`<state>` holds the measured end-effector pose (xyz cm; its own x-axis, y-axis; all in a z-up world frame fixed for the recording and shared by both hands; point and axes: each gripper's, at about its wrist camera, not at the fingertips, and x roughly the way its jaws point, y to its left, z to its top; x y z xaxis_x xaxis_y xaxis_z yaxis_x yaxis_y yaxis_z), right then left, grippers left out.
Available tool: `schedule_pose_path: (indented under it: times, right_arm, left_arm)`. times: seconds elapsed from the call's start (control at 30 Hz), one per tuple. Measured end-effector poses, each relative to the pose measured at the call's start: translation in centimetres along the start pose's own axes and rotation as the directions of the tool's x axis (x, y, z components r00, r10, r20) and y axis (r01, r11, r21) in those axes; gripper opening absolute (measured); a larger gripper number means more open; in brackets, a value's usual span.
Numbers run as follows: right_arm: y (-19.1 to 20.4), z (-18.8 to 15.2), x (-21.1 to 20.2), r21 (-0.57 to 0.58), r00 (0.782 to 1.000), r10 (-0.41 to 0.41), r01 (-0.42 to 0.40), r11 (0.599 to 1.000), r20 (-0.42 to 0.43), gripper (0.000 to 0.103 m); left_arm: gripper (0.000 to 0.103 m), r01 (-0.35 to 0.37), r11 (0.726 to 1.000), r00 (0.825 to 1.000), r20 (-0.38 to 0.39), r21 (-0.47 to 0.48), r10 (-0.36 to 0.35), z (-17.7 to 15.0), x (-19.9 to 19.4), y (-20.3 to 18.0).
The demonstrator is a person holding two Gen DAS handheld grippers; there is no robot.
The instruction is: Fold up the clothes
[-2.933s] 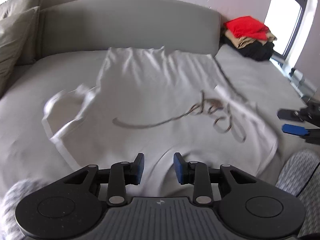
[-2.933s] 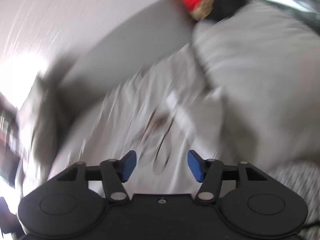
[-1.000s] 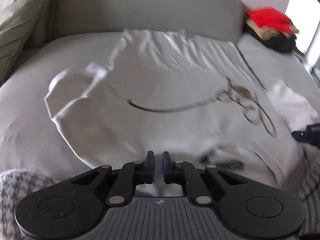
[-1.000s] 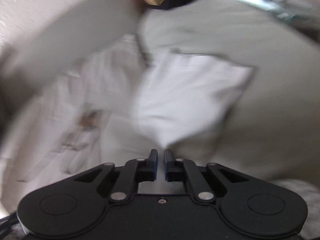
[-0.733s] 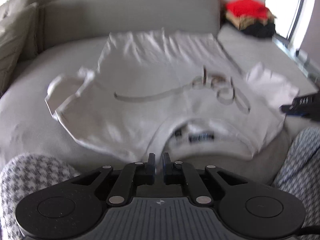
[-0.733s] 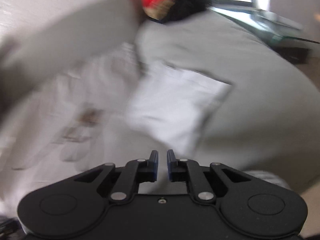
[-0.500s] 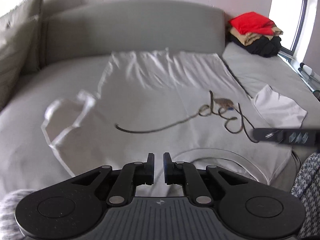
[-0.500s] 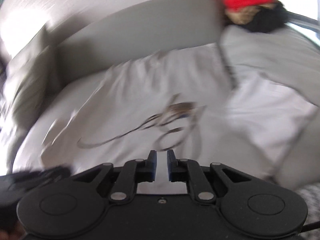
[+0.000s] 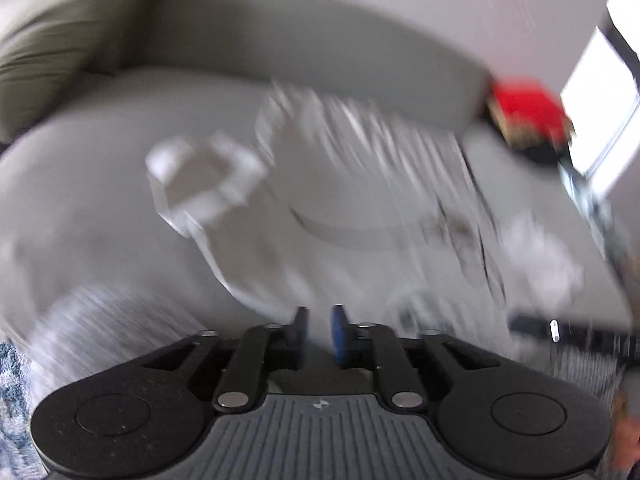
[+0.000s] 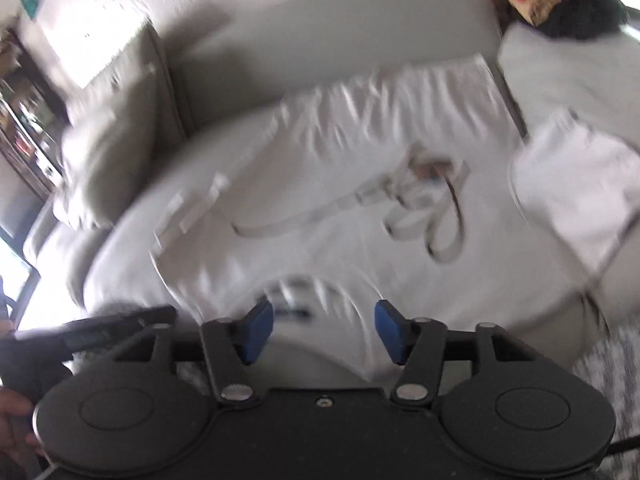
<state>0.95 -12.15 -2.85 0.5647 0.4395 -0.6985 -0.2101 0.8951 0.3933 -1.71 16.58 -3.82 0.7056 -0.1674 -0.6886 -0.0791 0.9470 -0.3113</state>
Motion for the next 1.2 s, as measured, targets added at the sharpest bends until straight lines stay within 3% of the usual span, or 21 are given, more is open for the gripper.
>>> schedule_pose_path:
  times: [0.1,0.2,0.3,0.4,0.47,0.57,0.73,0.83,0.9,0.93,1.03,1.07,1.1,1.2]
  right_arm:
    - [0.3,1.3,1.6,0.066,0.998,0.062,-0.063,0.996,0.018,0.063]
    - [0.0,2.2,3.7,0.145,0.994,0.106,-0.105,0.984,0.000,0.063]
    - [-0.2,2.8,5.8,0.216,0.990,0.139,-0.131,0.967,-0.018,0.063]
    - [-0.3,3.3,7.5,0.264,0.986,0.164,-0.149,0.953,-0.034,0.063]
    - [-0.5,3.4,8.4,0.292,0.985,0.169,-0.150,0.945,-0.043,0.063]
    - [-1.0,3.1,9.3,0.323,0.986,0.155,-0.128,0.938,-0.061,0.063]
    - [-1.8,2.6,10.0,0.358,0.986,0.161,-0.133,0.924,-0.050,0.063]
    - [-1.7,2.7,10.1,0.344,0.986,0.155,-0.127,0.930,-0.056,0.063]
    - [-1.5,2.8,10.1,0.326,0.987,0.148,-0.120,0.938,-0.060,0.063]
    - [-1.4,2.8,10.1,0.322,0.987,0.146,-0.119,0.939,-0.061,0.063]
    - [-1.5,2.8,10.0,0.328,0.987,0.148,-0.121,0.937,-0.058,0.063]
    - [-1.6,2.7,10.0,0.333,0.987,0.151,-0.124,0.935,-0.056,0.063]
    - [-1.7,2.7,10.0,0.334,0.987,0.153,-0.126,0.934,-0.056,0.063]
    - [-1.8,2.8,10.1,0.335,0.986,0.158,-0.131,0.933,-0.055,0.063]
  left_arm:
    - [0.033,-0.022,0.990,0.998,0.059,-0.137,0.030,2.1,-0.1,3.9]
    - [0.033,-0.034,0.962,0.991,0.114,-0.272,0.067,4.1,-0.2,7.9]
    - [0.032,0.010,0.900,0.995,0.091,-0.436,0.032,5.1,2.1,11.8]
    - [0.032,0.079,0.831,0.997,0.064,-0.551,-0.053,5.8,4.5,14.7]
    - [0.032,0.134,0.765,0.988,0.021,-0.630,-0.156,6.0,6.3,16.3]
    - [0.033,0.140,0.712,0.973,-0.037,-0.689,-0.227,6.1,8.3,17.3]
    - [0.035,0.201,0.699,0.951,-0.034,-0.687,-0.306,7.0,10.2,16.9]
    - [0.035,0.240,0.643,0.933,-0.010,-0.728,-0.359,7.4,11.8,17.5]
    - [0.030,0.243,0.593,0.950,0.063,-0.767,-0.307,6.8,11.3,18.5]
    - [0.030,0.239,0.573,0.963,0.115,-0.784,-0.243,6.4,10.4,18.8]
    - [0.029,0.269,0.556,0.961,0.260,-0.786,-0.097,5.2,7.4,19.4]
    - [0.029,0.269,0.567,0.957,0.281,-0.779,-0.069,5.0,6.7,19.4]
    - [0.029,0.257,0.576,0.960,0.272,-0.776,-0.061,5.0,6.6,19.4]
    - [0.026,0.220,0.531,0.976,0.185,-0.818,-0.119,4.5,7.7,20.0]
